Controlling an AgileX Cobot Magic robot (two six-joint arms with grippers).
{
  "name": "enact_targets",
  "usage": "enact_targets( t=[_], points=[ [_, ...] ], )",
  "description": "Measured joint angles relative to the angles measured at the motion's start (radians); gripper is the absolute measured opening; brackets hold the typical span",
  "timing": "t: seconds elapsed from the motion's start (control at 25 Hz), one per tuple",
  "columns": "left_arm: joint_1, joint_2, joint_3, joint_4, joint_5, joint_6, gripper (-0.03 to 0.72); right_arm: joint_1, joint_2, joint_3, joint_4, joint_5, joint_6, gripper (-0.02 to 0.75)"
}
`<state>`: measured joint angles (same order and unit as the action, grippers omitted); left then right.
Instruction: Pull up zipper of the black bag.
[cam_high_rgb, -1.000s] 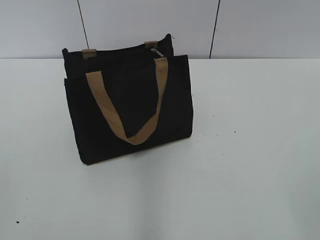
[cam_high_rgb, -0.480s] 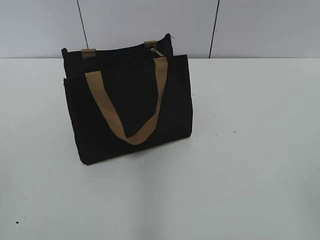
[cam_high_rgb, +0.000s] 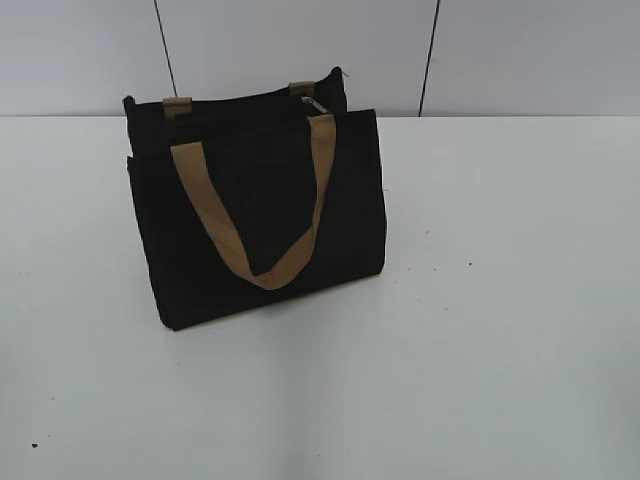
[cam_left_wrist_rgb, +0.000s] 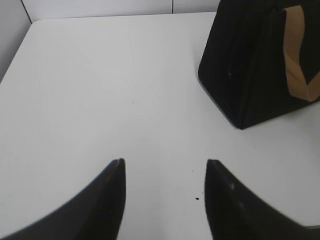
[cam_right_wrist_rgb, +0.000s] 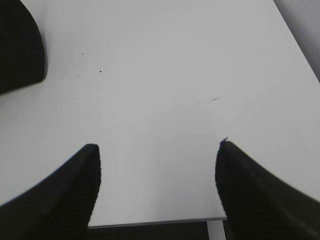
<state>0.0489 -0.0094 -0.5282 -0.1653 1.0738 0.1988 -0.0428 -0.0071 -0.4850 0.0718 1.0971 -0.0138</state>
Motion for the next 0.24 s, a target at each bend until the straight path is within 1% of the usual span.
enact_targets(
  t=[0.24],
  points=[
    [0.000,0.000,0.000,0.000,0.000,0.000,0.396,0.000,0.000,0.000,0.015,0.000,0.000,0.546]
  ],
)
